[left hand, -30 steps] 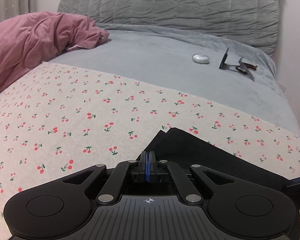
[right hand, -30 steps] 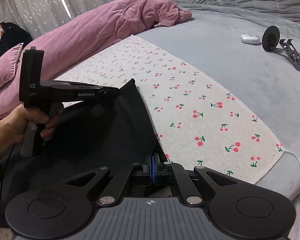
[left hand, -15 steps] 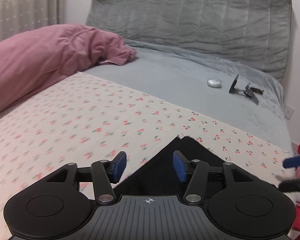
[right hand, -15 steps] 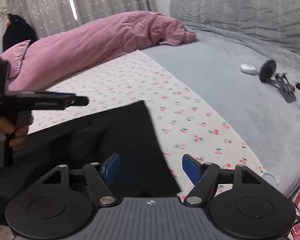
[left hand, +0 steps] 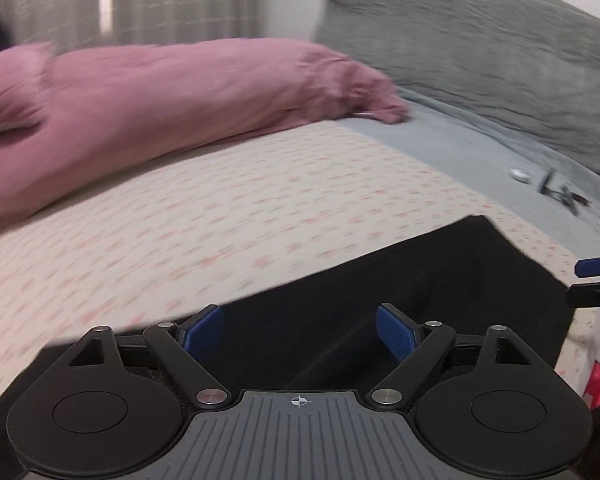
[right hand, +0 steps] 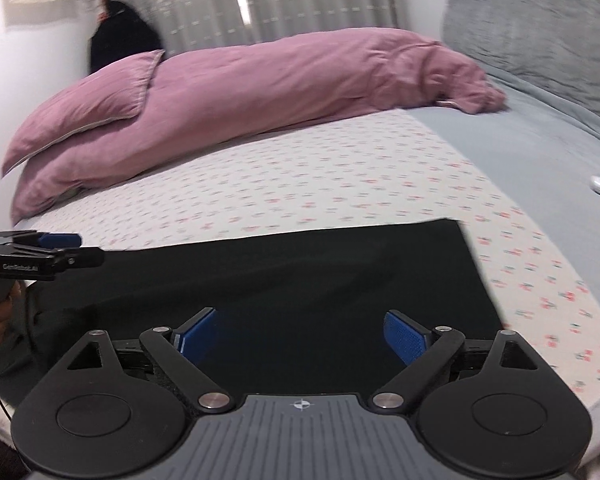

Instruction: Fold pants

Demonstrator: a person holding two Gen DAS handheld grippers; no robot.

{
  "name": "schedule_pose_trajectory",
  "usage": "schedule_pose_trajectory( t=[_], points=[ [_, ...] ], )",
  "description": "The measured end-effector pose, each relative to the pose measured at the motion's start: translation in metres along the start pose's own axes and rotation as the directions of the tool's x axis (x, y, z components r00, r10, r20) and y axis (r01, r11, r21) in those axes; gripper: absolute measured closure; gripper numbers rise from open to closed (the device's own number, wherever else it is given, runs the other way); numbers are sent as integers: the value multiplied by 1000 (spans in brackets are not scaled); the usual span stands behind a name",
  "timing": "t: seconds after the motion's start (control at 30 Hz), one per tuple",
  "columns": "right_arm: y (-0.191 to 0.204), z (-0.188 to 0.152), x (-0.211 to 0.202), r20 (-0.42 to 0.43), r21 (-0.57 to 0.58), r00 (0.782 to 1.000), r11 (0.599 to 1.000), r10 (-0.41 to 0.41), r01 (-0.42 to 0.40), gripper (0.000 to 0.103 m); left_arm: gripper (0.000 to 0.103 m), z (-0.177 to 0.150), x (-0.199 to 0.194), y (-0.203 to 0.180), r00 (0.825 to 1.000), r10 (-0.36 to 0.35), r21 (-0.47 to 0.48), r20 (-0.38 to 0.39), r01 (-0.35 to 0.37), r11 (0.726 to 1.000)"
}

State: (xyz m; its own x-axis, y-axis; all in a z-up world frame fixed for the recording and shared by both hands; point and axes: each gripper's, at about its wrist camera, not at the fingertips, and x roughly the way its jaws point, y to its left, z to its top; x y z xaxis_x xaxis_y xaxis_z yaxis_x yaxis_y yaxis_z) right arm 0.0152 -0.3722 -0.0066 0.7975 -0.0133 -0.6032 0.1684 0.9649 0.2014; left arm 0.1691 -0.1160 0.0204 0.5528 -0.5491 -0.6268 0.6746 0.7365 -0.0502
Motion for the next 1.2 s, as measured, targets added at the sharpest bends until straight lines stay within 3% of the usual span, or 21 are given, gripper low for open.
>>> schedule_pose_trajectory(
  t=[0.17,0.3,0.57,0.77,0.93,1.07,1.2],
  points=[
    [45,-3,9,-1,-90,999,995,40,-40,10,11,-32,-42,45,993,121,-78,-2,-120,990],
    [80,-5,21,-15,-139,996,987,84,-85,9,9,-52,-70,75,976,218,-116,-12,-217,969],
    [144,-4,41,-63,-233,983,955,172,-182,8,7,-88,-106,134,941,337,-220,-43,-338,915],
    [176,-5,66,-96,-259,963,928,252,-269,8,7,-92,-110,195,874,474,-304,-109,-483,821],
    [187,-13,94,-134,-252,934,900,332,-356,11,8,-72,-83,235,813,537,-368,-226,-581,726],
    [191,-17,114,-197,-236,925,900,324,-366,12,9,-60,-51,249,769,568,-388,-294,-639,665],
    [191,-16,120,-215,-234,916,893,339,-385,12,14,-55,-15,260,692,610,-373,-388,-722,582]
  ],
)
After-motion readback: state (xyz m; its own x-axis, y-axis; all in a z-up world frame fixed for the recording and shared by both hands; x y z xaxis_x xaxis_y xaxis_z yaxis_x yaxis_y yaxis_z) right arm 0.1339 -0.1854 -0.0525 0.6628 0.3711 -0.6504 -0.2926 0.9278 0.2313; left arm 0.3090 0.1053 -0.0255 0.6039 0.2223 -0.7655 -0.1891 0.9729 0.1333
